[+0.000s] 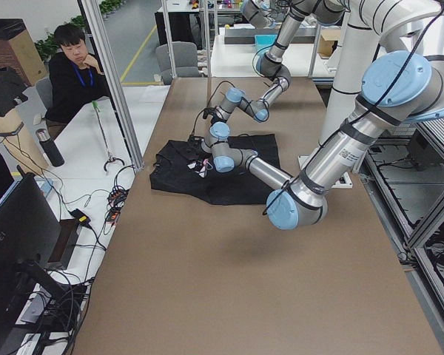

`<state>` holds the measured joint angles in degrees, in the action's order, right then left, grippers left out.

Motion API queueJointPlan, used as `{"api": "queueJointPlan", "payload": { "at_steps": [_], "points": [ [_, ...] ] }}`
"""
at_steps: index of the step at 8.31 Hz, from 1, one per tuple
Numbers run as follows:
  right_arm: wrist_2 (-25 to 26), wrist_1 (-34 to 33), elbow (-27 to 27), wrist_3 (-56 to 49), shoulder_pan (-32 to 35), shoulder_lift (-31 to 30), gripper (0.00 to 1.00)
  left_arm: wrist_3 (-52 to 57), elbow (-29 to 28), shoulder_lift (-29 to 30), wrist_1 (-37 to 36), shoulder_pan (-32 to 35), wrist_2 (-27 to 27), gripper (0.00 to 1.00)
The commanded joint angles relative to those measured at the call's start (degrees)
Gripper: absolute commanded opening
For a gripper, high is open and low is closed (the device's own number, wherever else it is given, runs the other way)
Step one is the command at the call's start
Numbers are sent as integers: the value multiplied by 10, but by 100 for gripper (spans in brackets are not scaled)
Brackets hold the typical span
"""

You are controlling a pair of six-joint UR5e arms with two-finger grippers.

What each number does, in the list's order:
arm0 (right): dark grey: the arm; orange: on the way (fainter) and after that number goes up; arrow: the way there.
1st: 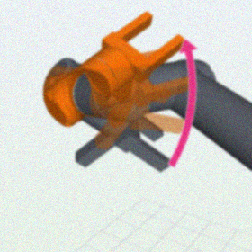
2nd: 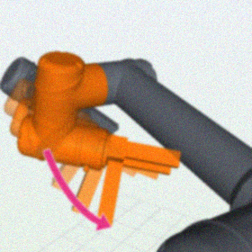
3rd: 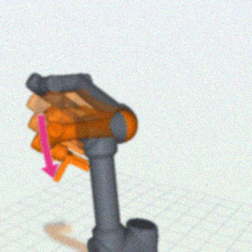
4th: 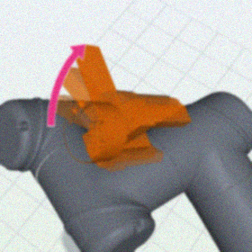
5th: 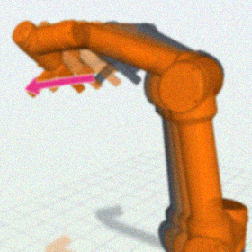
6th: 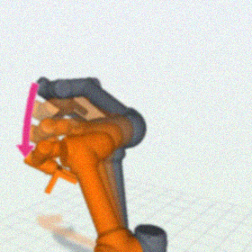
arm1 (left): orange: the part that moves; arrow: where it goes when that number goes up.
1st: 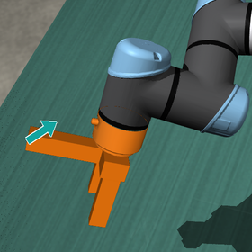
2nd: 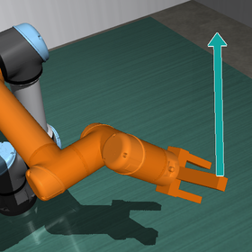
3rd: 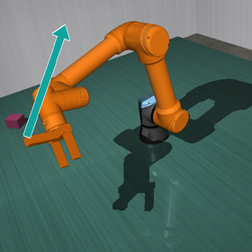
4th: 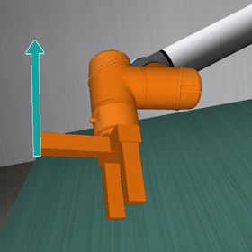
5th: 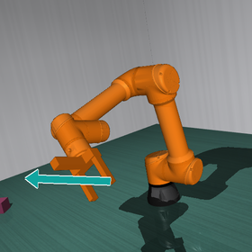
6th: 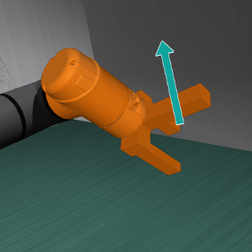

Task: Fold clothes
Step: 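Move both grippers to the shirt's hem corners nearest the robot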

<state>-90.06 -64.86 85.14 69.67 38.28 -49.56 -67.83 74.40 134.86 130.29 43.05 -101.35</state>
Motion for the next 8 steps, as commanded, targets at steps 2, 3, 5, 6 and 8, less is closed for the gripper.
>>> {"api": "queueJointPlan", "payload": {
  "at_steps": [2,3,5,6,8],
  "points": [
    [9,-11,220,155,-106,-186,93,-125,243,-184,0,-143,116,95],
    [42,-4,271,198,-147,-240,93,-163,293,-228,0,-185,148,95],
    [129,-4,355,301,-250,-314,92,-233,393,-330,0,-273,213,95],
    [178,14,359,337,-294,-328,91,-264,419,-362,0,-322,256,95],
    [225,146,358,353,-336,-420,91,-317,427,-389,0,-378,289,95]
  ]
}}
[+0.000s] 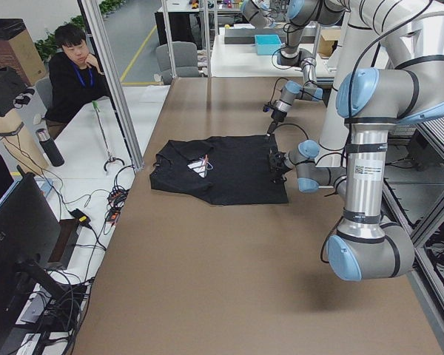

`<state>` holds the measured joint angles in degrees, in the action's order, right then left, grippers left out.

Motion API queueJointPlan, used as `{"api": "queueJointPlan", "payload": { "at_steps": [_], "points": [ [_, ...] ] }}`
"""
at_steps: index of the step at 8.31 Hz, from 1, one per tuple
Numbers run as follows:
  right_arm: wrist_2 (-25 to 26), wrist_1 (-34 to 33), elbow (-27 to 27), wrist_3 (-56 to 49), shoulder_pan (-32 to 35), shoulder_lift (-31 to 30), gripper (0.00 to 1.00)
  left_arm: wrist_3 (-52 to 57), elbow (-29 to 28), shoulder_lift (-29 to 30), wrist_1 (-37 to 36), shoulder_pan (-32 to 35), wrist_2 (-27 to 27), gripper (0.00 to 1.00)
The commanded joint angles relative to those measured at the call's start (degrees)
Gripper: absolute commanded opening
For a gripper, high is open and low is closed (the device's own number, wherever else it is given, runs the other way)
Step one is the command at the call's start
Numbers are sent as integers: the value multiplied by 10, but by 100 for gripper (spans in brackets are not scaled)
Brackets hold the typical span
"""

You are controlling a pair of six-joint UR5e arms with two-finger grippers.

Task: Fold clothes
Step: 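Move both grippers to the shirt's hem corners nearest the robot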

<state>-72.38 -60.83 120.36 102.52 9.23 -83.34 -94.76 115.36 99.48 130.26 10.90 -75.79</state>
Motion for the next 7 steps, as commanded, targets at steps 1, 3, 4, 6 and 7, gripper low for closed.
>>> {"api": "queueJointPlan", "payload": {
  "at_steps": [1,3,4,6,7],
  "points": [
    [50,161,6,23,-46,-138,91,-53,16,-55,-1,-62,33,95],
    [44,184,7,22,-43,-162,92,-54,8,-89,-4,-62,28,95],
    [42,183,8,22,-43,-162,91,-54,4,-90,-5,-61,19,95],
    [42,182,5,22,-40,-161,92,-54,-8,-89,-22,-62,16,95],
    [42,183,5,22,-40,-160,93,-53,-8,-89,-23,-61,16,95]
  ]
}}
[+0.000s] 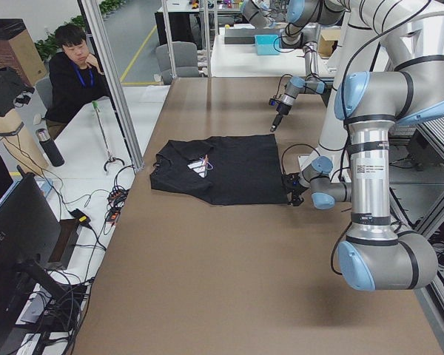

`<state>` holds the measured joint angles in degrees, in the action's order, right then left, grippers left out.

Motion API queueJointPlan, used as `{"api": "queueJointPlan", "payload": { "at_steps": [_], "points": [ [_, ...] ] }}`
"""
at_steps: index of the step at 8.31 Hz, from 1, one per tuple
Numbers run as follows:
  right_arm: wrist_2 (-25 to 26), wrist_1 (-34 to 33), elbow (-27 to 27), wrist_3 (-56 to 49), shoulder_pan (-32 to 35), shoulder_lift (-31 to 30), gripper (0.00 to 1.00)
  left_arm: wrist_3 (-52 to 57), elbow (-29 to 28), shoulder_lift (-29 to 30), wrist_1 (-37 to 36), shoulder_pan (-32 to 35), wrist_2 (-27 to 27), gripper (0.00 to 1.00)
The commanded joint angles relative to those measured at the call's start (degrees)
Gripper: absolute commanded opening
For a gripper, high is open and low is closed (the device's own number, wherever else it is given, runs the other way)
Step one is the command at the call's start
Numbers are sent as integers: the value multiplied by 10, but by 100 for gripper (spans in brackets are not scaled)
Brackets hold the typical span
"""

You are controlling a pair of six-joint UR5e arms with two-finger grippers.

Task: Fold clothes
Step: 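Move both grippers to the shirt's hem corners nearest the robot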

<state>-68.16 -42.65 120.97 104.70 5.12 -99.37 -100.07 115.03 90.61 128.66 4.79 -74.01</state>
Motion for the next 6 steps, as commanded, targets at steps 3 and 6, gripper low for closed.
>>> {"api": "queueJointPlan", "payload": {
  "at_steps": [3,6],
  "points": [
    [0,0,-5,0,1,1,93,-1,-17,6,-5,3,4,83],
    [0,1,-5,-1,2,1,93,0,-21,7,-4,2,3,11]
  ]
}}
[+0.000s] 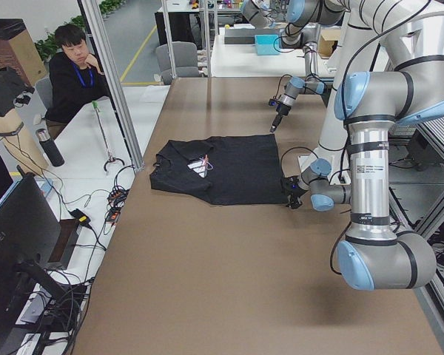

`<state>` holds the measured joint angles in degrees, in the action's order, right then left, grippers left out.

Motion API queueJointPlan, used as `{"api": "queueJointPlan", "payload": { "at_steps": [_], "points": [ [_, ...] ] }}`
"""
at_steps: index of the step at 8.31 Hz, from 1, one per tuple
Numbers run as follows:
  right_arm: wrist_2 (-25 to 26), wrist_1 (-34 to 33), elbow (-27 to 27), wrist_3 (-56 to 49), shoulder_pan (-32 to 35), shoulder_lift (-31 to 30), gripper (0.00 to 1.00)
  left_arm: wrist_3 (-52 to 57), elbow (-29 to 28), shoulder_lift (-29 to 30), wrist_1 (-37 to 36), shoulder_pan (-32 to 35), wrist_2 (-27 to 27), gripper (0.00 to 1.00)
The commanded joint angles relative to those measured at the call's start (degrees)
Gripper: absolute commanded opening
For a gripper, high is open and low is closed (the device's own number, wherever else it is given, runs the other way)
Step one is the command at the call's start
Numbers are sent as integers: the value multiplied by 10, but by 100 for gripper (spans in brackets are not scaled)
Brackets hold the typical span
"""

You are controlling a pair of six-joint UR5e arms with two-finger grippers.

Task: Fold clothes
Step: 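Move both grippers to the shirt's hem corners nearest the robot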

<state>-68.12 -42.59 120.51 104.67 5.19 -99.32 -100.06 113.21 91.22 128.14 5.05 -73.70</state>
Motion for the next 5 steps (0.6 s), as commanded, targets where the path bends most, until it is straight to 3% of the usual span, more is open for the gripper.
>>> {"api": "queueJointPlan", "payload": {
  "at_steps": [1,5],
  "points": [
    [0,1,0,-2,1,0,93,2,1,-2,2,0,-3,0],
    [-1,0,-18,-5,2,-15,93,4,16,-1,2,1,-3,0]
  ]
}}
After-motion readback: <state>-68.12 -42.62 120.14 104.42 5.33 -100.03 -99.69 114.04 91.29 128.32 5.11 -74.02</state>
